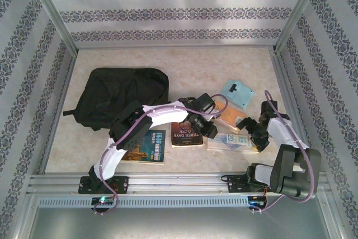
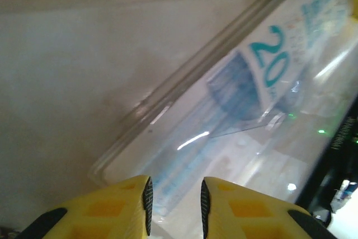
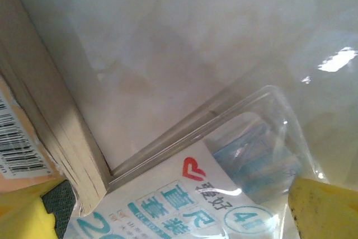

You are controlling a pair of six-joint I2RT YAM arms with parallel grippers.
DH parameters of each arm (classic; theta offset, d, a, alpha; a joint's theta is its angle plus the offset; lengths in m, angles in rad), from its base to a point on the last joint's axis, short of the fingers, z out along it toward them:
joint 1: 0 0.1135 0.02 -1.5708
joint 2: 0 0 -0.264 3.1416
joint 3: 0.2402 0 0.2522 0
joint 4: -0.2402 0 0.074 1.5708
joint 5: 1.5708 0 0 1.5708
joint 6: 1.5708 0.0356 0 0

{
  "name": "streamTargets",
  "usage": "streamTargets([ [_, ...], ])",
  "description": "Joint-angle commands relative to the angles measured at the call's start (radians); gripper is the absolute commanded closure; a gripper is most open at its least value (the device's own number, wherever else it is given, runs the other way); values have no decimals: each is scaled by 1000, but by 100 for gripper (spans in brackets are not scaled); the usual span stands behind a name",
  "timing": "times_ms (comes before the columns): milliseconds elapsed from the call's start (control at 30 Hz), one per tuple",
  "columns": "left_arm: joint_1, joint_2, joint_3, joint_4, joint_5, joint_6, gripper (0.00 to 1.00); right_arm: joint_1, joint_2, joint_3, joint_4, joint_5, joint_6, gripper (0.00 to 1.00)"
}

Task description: Pack the student bag

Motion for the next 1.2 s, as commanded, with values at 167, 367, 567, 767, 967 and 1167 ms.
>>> streamTargets([
  [167,74,-35,-96,12,-76,12,70,99,-39,-50,239,-349,52,2],
  [367,92,-55,-109,24,-78,0,70,165,-7,23,320,-336,114,3],
  [567,111,-80,-131,62,-65,-22,69,240,89,151,326,-280,129,3],
  [767,114,-80,-121,83,-57,-31,64,252,123,248,262,-227,96,4],
  [967,118,-50,-84,94,-14,-46,58,233,11,155,127,-115,133,8],
  [1167,119,-22,-74,98,3,-50,59,191,-249,-42,104,-136,247,11],
])
